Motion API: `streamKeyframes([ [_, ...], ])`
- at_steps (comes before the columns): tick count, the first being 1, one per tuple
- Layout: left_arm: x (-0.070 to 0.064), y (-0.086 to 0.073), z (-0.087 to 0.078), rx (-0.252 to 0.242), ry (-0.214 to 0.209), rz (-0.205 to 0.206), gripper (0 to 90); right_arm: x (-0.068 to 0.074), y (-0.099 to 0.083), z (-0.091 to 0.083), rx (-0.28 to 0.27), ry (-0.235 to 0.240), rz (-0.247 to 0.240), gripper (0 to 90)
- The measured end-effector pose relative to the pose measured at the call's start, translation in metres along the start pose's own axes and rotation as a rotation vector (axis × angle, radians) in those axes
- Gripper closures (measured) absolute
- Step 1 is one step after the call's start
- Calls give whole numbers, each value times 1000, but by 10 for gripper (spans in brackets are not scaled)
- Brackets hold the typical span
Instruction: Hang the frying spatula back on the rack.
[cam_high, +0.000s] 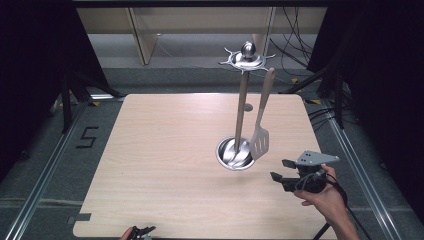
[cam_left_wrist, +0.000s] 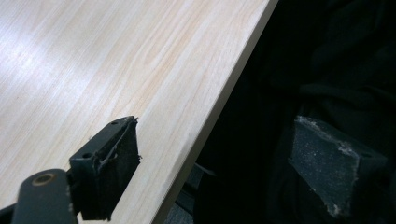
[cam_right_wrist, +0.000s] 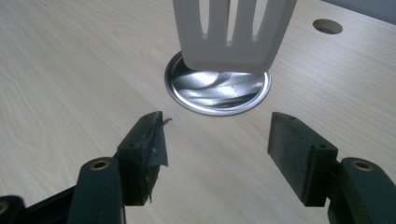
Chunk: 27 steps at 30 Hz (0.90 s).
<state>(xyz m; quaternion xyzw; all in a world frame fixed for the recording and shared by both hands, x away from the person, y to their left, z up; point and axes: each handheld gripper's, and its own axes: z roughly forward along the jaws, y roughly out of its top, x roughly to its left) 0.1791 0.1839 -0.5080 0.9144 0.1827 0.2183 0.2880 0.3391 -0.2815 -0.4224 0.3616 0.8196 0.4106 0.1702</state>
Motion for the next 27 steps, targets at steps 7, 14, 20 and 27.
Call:
streamKeyframes([
  [7, -1, 0, -1, -5, 12, 2, 149, 6, -7, 4, 24, 13, -7, 369],
  [14, 1, 0, -3, -7, 6, 7, 149, 11, -11, 7, 23, 30, -26, 364],
  [20, 0, 0, -2, -8, 15, 5, 149, 16, -17, 7, 31, 36, -36, 361],
  [27, 0, -1, -2, -8, 14, 3, 149, 22, -26, 9, 58, 47, -13, 360],
])
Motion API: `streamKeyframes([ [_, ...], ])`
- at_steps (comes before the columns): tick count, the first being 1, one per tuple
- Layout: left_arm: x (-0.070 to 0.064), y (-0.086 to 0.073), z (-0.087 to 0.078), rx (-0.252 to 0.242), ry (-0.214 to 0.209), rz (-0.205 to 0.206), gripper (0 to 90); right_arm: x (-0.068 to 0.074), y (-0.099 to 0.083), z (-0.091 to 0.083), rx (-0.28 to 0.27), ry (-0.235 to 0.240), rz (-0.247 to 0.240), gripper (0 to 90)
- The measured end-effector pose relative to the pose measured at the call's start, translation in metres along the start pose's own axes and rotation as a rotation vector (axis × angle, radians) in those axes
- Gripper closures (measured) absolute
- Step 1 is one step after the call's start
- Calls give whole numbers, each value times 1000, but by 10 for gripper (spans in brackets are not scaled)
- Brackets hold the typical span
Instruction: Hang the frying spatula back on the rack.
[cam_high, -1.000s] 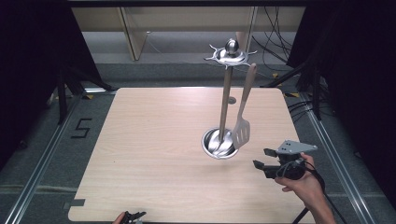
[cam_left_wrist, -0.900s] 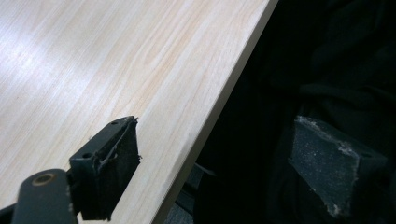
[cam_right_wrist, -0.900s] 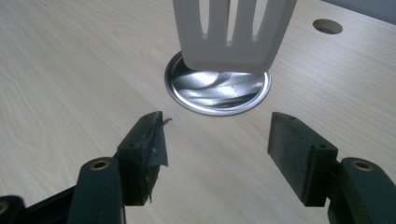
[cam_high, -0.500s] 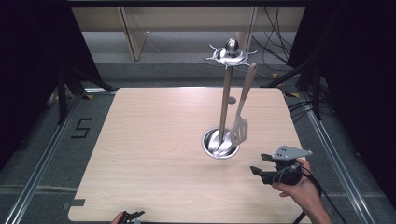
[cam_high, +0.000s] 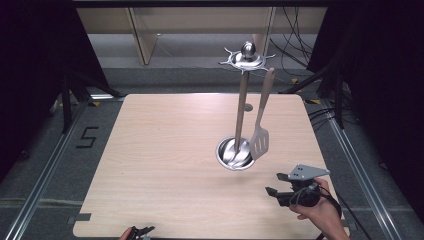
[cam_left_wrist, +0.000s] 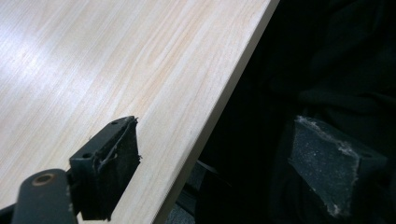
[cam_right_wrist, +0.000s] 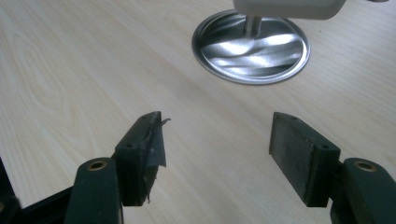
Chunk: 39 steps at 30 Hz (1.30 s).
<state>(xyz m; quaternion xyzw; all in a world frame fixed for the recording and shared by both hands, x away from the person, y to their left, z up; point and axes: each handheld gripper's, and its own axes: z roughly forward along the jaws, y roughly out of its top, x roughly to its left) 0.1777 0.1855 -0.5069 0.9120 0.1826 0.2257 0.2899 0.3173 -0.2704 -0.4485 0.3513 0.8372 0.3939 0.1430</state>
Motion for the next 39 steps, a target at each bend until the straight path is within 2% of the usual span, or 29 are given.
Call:
streamKeyframes([
  [3, 0, 0, 0, -3, -1, -6, 149, 2, -4, 0, 11, 7, -4, 360],
  [4, 0, 0, 1, -3, -16, -4, 149, 4, -6, 1, 10, 14, 11, 358],
  [5, 0, 0, 1, -3, -13, -3, 149, 3, -7, 1, 4, 11, -9, 357],
  [6, 0, -1, 1, -1, -5, -2, 149, 5, -8, 0, 8, 18, 12, 356],
  [9, 0, -1, 1, 1, -4, -6, 149, 8, -13, 0, 1, 24, -5, 345],
  [10, 0, -1, 0, 2, 6, -6, 149, 9, -15, 0, 13, 25, 5, 344],
  [11, 0, 0, 1, -2, -5, -3, 149, 9, -16, 1, 15, 36, -3, 342],
  [12, 0, 0, 1, -2, -5, -3, 149, 10, -17, 2, 11, 31, -5, 341],
  [13, -1, -1, 0, 1, -1, -2, 149, 12, -19, 2, 20, 31, 18, 340],
  [15, -1, -1, 0, 3, 8, 5, 149, 12, -21, 2, 28, 33, 9, 338],
  [16, -1, -1, 0, 4, 11, 4, 149, 13, -22, 2, 26, 32, 20, 336],
  [17, -1, -1, 0, 3, 8, 6, 150, 12, -23, 2, 29, 36, 4, 335],
  [19, -1, -1, 0, 1, -5, 0, 149, 13, -27, 2, 32, 29, 13, 334],
  [22, -1, -1, 1, 5, 4, 1, 149, 12, -33, 2, 19, 27, 6, 331],
  [25, -1, -1, 1, 5, -5, 3, 149, 14, -35, 1, 27, 25, 20, 330],
  [26, -1, -1, 1, 5, -5, 3, 149, 13, -36, 1, 19, 25, 11, 330],
  [29, -2, -1, 0, 7, 11, 1, 149, 14, -39, 0, 24, 22, 12, 329],
  [30, -2, -1, 1, 6, -2, 1, 149, 14, -40, 0, 19, 18, 11, 328],
  [31, -2, -1, 1, 5, -4, -1, 149, 17, -42, -1, 32, 28, 28, 328],
  [32, -2, -1, 1, 5, -4, 0, 149, 16, -42, 0, 20, 27, 11, 328],
  [36, -2, -1, 0, 7, 8, 1, 149, 19, -46, -3, 26, 14, 26, 327],
  [39, -2, -1, 1, 5, 7, 0, 149, 18, -47, -3, 28, 16, 15, 327],
])
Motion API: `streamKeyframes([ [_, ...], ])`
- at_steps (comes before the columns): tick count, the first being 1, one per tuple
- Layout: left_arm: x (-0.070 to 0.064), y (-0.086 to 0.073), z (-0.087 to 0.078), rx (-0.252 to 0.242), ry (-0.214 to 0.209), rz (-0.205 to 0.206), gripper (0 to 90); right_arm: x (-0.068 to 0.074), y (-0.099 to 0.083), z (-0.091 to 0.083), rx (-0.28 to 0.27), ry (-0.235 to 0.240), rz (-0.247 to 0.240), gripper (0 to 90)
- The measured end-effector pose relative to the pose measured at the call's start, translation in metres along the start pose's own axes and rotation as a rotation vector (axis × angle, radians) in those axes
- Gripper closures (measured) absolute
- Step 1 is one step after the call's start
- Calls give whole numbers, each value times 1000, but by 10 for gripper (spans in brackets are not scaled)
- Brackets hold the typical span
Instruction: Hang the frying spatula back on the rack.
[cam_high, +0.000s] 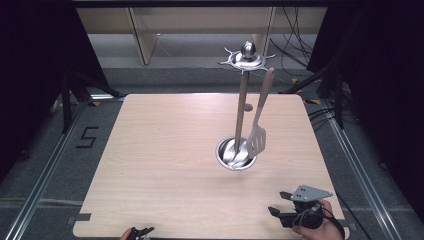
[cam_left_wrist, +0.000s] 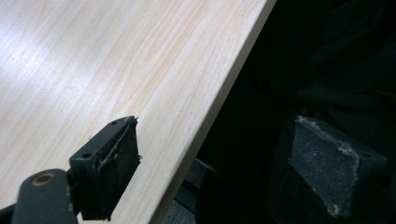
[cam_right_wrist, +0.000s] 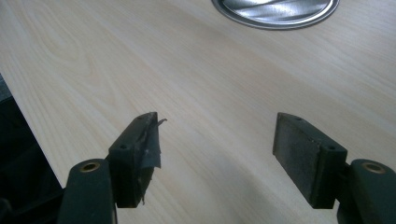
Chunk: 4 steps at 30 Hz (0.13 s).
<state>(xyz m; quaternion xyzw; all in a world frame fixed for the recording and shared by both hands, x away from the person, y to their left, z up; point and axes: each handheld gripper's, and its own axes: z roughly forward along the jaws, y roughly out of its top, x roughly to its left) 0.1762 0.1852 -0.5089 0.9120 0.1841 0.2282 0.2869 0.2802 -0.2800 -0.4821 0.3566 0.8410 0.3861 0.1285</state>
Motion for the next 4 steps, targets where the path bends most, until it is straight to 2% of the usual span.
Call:
streamKeyframes([
  [4, 0, 0, -1, 2, -1, -1, 149, 0, -2, 0, 1, -2, 4, 326],
])
